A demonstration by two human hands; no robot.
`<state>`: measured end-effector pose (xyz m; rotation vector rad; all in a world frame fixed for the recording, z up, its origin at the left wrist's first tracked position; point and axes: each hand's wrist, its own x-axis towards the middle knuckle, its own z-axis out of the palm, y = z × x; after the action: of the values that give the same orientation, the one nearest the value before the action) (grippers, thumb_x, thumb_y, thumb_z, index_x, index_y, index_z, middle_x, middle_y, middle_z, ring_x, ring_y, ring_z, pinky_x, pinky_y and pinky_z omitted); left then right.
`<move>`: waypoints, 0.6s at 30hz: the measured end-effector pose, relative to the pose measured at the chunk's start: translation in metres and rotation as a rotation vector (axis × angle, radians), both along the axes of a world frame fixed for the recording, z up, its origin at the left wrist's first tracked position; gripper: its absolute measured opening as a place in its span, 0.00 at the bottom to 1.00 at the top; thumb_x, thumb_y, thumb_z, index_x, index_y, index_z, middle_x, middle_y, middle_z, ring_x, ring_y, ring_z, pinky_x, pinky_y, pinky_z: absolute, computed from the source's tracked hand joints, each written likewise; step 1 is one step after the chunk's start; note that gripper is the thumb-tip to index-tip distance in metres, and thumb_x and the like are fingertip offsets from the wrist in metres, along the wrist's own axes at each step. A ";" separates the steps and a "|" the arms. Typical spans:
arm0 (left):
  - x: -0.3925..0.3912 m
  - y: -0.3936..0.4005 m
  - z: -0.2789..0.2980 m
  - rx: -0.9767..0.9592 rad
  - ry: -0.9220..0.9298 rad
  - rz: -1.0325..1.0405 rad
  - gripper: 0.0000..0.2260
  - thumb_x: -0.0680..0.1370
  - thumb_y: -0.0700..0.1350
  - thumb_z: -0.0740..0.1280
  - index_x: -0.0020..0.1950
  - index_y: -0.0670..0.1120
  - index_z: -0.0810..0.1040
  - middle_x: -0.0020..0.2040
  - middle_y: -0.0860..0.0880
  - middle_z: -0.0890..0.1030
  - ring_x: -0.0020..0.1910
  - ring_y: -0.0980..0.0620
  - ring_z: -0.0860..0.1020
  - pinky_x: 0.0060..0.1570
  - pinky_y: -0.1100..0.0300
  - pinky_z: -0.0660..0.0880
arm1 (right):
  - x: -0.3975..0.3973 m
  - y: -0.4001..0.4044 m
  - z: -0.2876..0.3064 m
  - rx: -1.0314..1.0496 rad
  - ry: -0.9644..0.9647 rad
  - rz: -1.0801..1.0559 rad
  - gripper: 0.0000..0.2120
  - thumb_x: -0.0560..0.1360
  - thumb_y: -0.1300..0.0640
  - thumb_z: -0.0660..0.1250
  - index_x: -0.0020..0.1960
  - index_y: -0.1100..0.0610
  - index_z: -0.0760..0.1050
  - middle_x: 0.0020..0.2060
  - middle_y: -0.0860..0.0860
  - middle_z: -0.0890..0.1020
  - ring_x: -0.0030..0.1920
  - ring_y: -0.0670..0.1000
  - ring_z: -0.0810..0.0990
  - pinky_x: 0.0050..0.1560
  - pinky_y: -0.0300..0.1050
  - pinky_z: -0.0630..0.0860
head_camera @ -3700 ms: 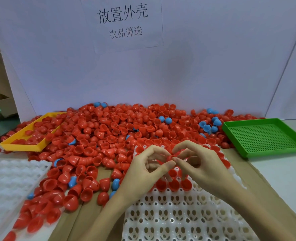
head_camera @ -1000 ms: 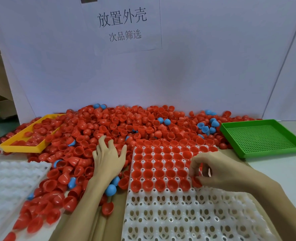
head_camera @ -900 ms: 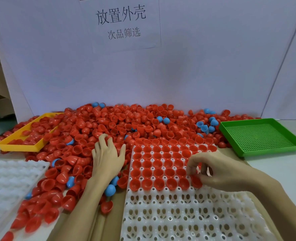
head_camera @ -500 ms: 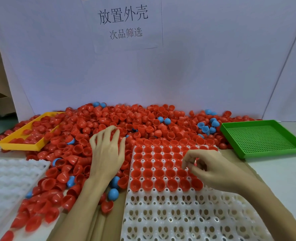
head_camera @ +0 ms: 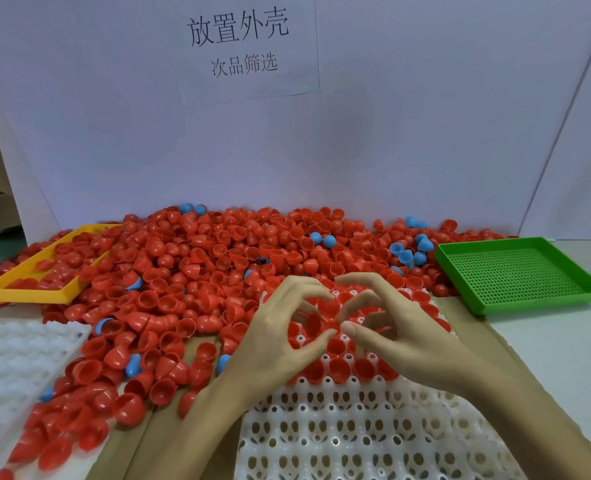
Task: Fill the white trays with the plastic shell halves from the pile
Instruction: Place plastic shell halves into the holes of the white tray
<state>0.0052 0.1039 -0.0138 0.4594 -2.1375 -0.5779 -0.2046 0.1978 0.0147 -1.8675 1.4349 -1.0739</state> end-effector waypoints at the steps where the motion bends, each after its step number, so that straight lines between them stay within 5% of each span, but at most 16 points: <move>1: -0.001 0.002 -0.001 0.069 0.003 -0.008 0.21 0.77 0.46 0.78 0.66 0.57 0.76 0.60 0.59 0.79 0.57 0.52 0.82 0.56 0.65 0.77 | 0.002 0.000 0.000 -0.013 -0.011 -0.002 0.23 0.80 0.46 0.71 0.72 0.40 0.69 0.53 0.45 0.81 0.43 0.53 0.87 0.45 0.50 0.85; 6: -0.001 0.003 0.000 0.233 0.015 -0.057 0.27 0.75 0.48 0.79 0.69 0.57 0.70 0.63 0.55 0.80 0.53 0.48 0.84 0.57 0.56 0.81 | 0.006 -0.003 -0.003 -0.089 0.071 -0.063 0.21 0.78 0.46 0.72 0.70 0.40 0.75 0.51 0.39 0.81 0.42 0.50 0.87 0.43 0.54 0.84; 12: 0.000 0.008 0.002 0.216 -0.007 -0.048 0.31 0.74 0.47 0.80 0.70 0.59 0.68 0.59 0.56 0.78 0.55 0.48 0.83 0.58 0.56 0.80 | 0.004 -0.004 -0.006 -0.122 0.081 -0.085 0.17 0.77 0.49 0.74 0.65 0.40 0.79 0.51 0.39 0.82 0.39 0.48 0.87 0.40 0.40 0.82; 18: -0.001 0.012 0.007 0.232 0.158 0.030 0.27 0.74 0.43 0.80 0.68 0.55 0.72 0.52 0.54 0.81 0.56 0.47 0.82 0.58 0.59 0.78 | 0.002 -0.005 -0.004 -0.158 0.051 -0.121 0.15 0.73 0.42 0.75 0.56 0.39 0.76 0.47 0.43 0.83 0.36 0.50 0.86 0.34 0.41 0.80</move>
<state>0.0041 0.1156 -0.0072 0.5532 -1.9187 -0.8226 -0.2024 0.1926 0.0107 -1.9502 1.5490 -1.2381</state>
